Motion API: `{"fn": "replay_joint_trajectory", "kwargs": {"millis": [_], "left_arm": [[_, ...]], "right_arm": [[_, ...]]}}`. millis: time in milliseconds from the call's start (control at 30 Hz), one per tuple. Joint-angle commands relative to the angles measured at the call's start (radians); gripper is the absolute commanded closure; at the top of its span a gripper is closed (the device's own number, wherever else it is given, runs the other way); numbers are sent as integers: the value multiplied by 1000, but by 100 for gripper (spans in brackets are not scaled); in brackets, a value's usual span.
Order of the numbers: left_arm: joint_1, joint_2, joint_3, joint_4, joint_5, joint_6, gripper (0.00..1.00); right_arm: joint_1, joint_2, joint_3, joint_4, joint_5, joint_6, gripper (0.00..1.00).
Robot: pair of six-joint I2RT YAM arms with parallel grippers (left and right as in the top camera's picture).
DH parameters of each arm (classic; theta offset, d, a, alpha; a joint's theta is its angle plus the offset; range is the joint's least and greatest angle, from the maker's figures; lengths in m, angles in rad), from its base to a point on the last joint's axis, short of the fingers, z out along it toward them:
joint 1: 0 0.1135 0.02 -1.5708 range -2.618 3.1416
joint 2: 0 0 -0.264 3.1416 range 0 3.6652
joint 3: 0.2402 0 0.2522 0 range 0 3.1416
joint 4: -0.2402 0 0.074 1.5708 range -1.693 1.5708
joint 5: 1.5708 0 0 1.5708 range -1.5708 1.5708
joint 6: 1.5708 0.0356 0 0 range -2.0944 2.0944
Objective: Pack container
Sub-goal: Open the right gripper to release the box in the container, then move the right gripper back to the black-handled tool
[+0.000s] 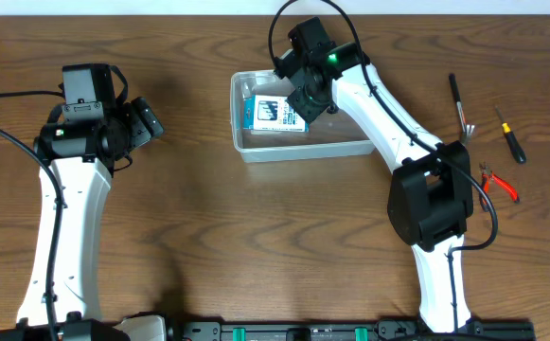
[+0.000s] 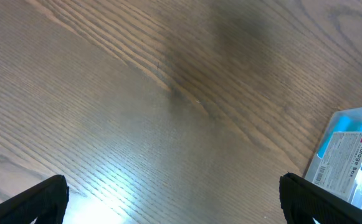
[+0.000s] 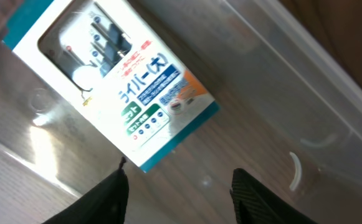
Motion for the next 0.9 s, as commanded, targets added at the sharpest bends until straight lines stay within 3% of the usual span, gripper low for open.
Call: {"fn": "replay_joint_trajectory", "kwargs": {"millis": [0, 200, 367, 500, 600, 700, 867], "left_arm": [[4, -3, -6, -2, -16, 17, 2], [4, -3, -6, -2, -16, 17, 2], [4, -3, -6, -2, -16, 17, 2], [4, -3, -6, -2, -16, 17, 2], [4, -3, -6, -2, -16, 17, 2], [4, -3, -6, -2, -16, 17, 2], [4, -3, -6, -2, -16, 17, 2]], "right_arm": [[-10, 11, 11, -1, 30, 21, 39], [-14, -57, 57, -30, 31, 91, 36], [-70, -174, 146, -168, 101, 243, 35], [-179, -264, 170, -277, 106, 248, 32], [-284, -308, 169, -336, 104, 248, 36], [-384, -316, 169, -397, 91, 248, 41], [-512, -285, 141, -477, 52, 248, 39]]}}
